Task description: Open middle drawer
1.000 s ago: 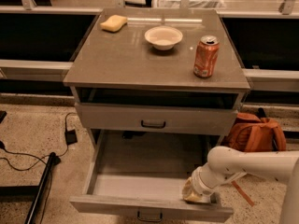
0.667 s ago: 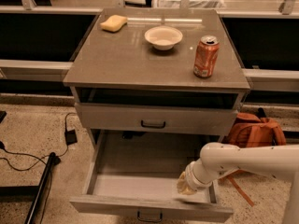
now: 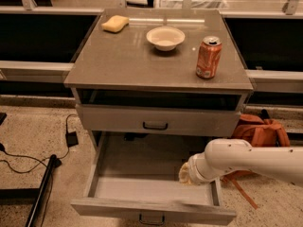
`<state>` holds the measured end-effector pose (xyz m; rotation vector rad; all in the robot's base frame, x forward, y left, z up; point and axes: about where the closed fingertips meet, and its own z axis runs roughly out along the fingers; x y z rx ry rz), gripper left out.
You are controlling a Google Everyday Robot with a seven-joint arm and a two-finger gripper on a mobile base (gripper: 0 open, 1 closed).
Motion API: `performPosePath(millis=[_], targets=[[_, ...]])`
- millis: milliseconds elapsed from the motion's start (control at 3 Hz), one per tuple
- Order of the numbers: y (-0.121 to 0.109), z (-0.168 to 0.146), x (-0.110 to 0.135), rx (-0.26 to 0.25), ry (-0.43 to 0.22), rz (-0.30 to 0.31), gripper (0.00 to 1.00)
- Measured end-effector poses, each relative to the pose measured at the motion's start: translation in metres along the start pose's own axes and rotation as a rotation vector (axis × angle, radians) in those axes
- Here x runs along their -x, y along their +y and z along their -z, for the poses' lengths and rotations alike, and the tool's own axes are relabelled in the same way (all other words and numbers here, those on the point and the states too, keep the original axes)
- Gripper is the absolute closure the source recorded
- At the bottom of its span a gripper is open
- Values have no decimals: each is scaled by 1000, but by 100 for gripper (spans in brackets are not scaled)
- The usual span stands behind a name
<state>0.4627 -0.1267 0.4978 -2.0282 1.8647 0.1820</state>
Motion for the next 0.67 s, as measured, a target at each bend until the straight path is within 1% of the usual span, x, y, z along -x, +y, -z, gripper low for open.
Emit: performPosePath(millis=[667], targets=[[0,1,0,-2,0,0,28]])
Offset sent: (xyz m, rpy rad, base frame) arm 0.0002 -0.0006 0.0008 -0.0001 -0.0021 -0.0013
